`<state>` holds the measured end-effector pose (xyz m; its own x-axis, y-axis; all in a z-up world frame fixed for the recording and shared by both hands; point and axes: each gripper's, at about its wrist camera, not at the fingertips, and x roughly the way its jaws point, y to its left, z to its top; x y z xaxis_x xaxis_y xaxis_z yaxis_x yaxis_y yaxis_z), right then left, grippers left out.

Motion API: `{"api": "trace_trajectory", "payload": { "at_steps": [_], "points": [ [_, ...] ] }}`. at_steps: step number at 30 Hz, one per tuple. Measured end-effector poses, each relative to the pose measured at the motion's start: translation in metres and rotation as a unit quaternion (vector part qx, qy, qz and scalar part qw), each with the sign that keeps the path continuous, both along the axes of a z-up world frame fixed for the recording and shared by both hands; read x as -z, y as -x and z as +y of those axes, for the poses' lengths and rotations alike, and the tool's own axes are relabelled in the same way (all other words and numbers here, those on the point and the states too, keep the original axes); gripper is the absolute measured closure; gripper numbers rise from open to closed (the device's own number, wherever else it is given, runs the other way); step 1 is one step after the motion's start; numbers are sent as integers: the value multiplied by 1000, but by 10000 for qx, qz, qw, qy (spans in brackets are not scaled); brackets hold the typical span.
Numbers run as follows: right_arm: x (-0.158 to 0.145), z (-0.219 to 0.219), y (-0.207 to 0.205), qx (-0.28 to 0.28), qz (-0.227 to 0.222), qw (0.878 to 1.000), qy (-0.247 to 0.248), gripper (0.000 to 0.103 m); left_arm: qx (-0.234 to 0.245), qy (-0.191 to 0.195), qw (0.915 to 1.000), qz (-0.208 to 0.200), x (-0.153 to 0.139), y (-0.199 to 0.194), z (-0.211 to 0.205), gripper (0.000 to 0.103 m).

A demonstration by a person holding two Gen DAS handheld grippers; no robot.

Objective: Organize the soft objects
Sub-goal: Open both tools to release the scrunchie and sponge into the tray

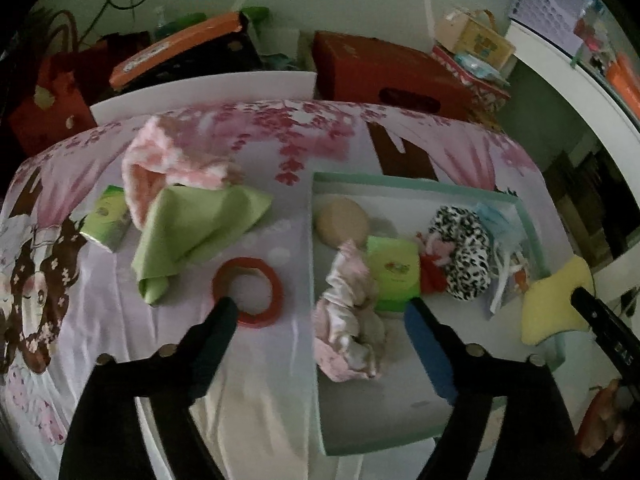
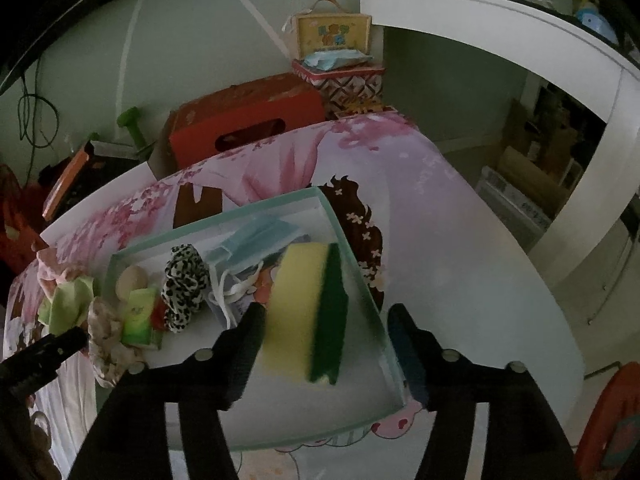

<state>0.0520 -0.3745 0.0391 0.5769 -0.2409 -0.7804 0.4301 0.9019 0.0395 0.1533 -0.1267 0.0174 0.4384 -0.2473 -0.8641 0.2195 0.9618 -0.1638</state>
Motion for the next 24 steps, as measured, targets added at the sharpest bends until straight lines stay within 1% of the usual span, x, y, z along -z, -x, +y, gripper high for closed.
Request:
{"api": "trace_trajectory", "payload": {
  "at_steps": [3, 5, 6, 9, 10, 12, 17, 24],
  "points": [
    [0, 0, -1, -4, 5, 10000, 8, 27, -130, -22, 9999, -25, 0, -3, 7, 13],
    [1, 0, -1, -27, 24, 10000, 11, 20, -200, -63, 9998, -3, 2, -4, 10, 13],
    [2, 1, -2, -47, 28, 10000, 16, 18, -227, -78, 9997, 10, 3, -4, 11, 13],
    [1, 2, -2, -81, 3, 10000, 33, 5, -295, -95, 9995, 24, 4, -5, 13, 12],
    [2, 2, -2, -91, -12, 10000, 34, 0, -313, -94, 9995, 24, 4, -5, 14, 10],
    [2, 2, -1, -107, -19, 9999, 25, 0, -367, -82, 9993, 20, 5, -5, 15, 3],
    [5, 2, -2, -69, 9, 10000, -7, 0, -496, -106, 9987, 7, 6, -6, 19, 3],
    [6, 4, -4, -104, 58, 9999, 57, 0, -515, -110, 9986, 30, 8, -6, 20, 3]
  ]
}}
